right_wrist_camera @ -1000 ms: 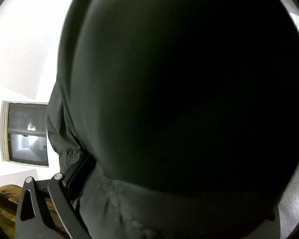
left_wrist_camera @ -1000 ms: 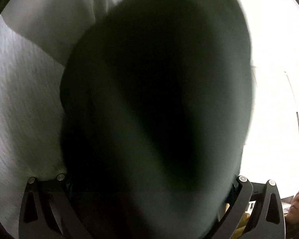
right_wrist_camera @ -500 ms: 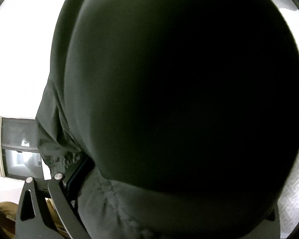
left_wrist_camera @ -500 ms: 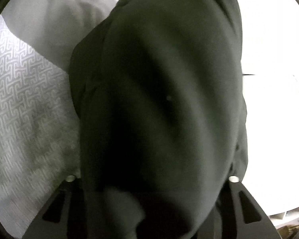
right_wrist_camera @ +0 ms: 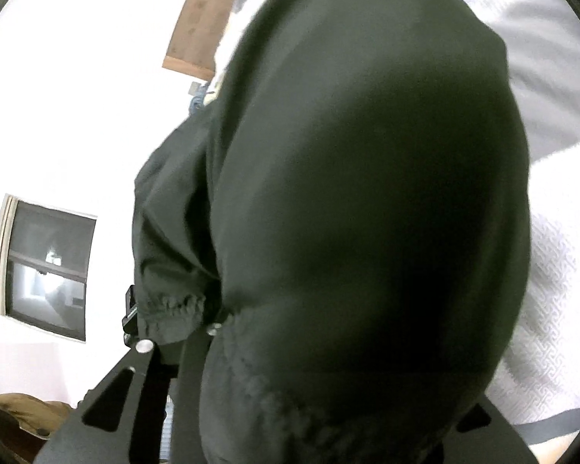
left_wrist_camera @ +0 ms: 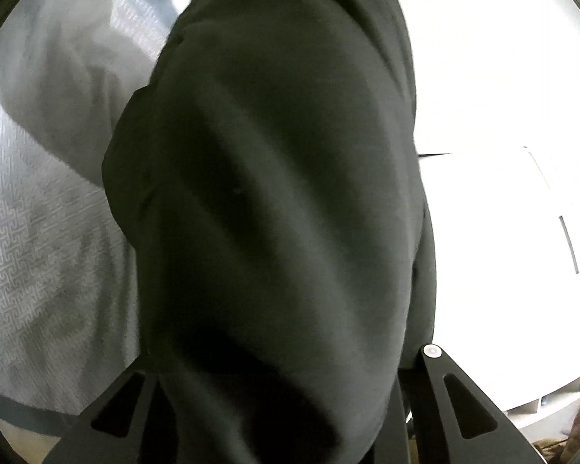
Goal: Fold large clothes
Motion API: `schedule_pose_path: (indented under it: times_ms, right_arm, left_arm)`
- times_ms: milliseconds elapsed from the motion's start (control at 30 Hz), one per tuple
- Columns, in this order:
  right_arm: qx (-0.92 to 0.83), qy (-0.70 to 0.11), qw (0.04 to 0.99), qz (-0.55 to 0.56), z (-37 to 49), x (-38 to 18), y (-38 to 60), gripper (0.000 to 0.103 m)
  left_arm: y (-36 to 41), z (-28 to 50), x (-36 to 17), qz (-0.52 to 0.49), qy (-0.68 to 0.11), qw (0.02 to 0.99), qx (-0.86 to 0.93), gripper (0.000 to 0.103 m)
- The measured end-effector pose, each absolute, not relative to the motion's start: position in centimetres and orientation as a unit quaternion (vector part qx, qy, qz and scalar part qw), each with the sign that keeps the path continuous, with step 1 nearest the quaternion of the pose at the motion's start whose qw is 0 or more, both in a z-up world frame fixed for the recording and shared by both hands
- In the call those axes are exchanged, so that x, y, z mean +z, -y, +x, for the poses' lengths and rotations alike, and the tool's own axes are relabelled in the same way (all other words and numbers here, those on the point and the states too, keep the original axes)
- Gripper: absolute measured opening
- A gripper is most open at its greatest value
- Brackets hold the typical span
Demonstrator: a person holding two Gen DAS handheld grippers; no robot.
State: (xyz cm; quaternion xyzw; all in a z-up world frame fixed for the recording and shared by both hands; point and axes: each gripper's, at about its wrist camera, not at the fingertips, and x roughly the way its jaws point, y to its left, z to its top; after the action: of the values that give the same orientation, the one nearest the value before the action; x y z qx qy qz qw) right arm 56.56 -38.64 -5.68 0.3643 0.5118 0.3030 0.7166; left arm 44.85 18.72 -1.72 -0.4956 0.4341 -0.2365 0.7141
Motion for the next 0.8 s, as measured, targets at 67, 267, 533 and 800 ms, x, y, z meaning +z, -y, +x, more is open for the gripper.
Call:
schedule_pose_path:
  times_ms: [67,267,533,800]
  right_arm:
    - [0.312,-0.502,0.723,0.358,58.3,-4.3,36.4,0.025]
    - [0.344,-0.468,0.735,0.349,55.5,1.5,36.0,0.025]
    - [0.36,-0.45,0.734,0.36,52.4,3.9,36.2,0.025]
    - [0.314,-0.488,0.734,0.353,51.3,-3.3,36.3,0.025]
  left_arm:
    - [-18.8,44.1,-0.2,-0.493,-0.425,0.719,-0.242,0.021]
    - [-19.5,41.0,5.2,-0.482,-0.393,0.738,-0.264,0.021]
    - [-19.8,37.0,6.6,-0.473,-0.388,0.746,-0.262,0.021]
    - [-18.1,36.4,-2.2,-0.44,-0.438,0.746,-0.242,0.023]
